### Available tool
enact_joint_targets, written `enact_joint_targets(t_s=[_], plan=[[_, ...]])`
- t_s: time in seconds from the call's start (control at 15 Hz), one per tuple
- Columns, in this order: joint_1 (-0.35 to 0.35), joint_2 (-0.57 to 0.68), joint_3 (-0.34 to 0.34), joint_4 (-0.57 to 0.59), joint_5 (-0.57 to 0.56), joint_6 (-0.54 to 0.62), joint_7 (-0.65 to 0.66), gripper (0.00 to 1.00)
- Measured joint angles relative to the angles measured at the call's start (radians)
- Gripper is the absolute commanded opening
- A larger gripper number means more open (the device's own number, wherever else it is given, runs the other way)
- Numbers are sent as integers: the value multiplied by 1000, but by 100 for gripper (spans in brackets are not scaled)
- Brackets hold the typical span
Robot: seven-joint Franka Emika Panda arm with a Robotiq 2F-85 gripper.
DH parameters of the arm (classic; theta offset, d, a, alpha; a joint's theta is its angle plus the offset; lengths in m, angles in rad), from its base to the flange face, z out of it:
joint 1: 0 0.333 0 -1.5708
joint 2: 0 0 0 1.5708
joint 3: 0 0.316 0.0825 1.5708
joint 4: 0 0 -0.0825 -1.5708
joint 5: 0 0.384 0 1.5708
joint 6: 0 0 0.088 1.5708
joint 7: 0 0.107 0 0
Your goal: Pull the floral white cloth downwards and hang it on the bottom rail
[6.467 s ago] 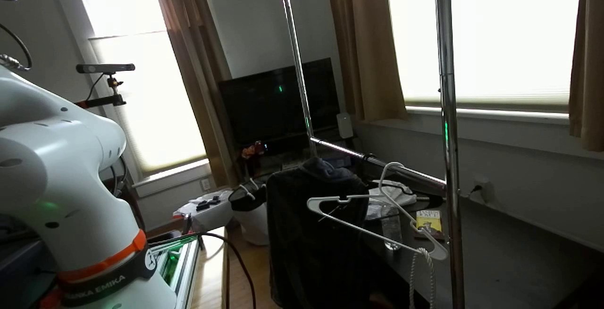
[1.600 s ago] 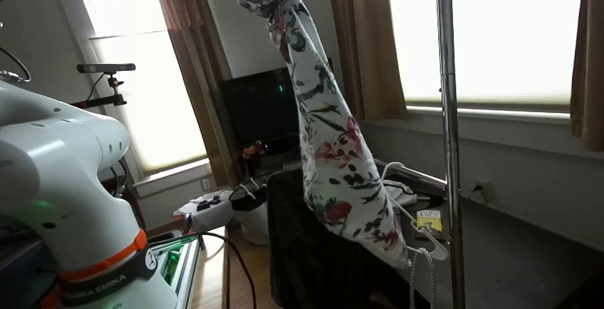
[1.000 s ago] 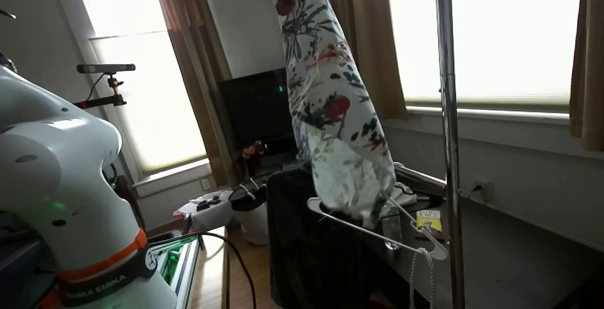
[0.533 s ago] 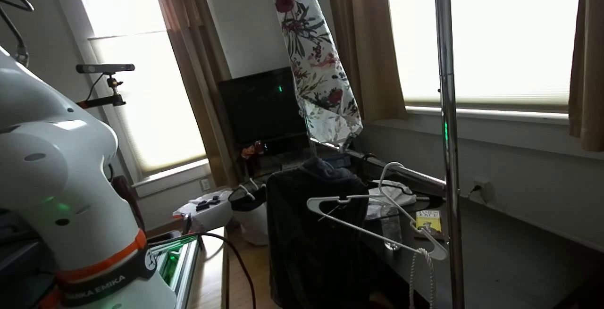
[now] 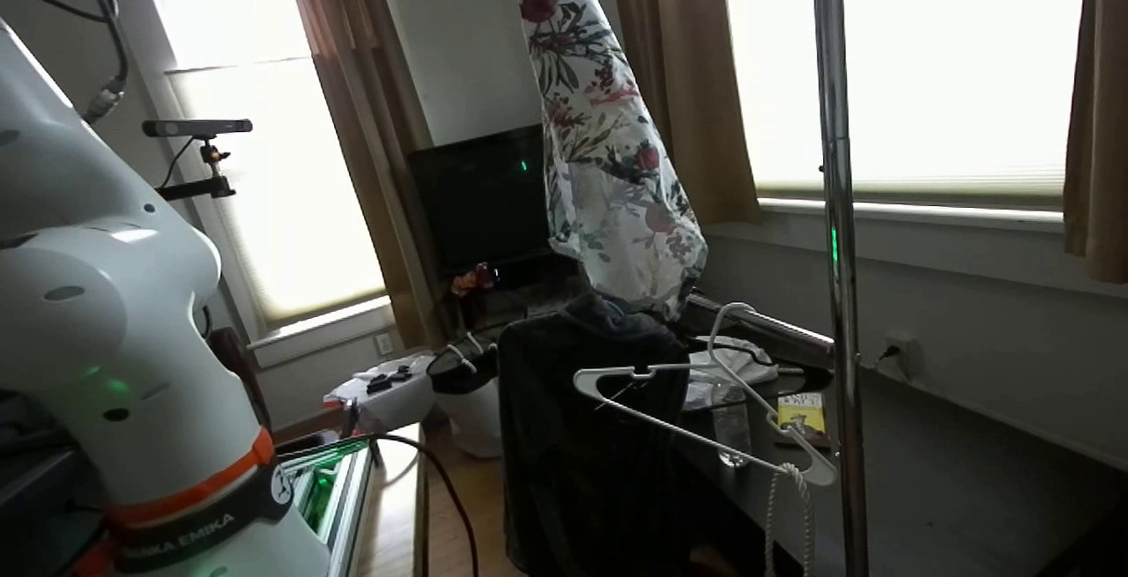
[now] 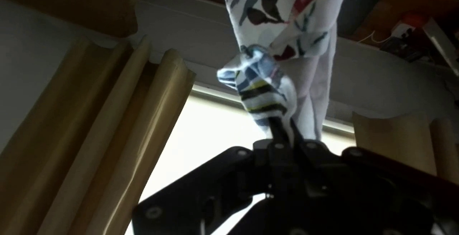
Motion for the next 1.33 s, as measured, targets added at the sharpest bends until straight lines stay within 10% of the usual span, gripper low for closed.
enact_joint_targets(t_s=[0.53,1.33], plan=[[9,265,35,161,-370,-16,352,1],[86,415,6,287,-416,40,388,1]])
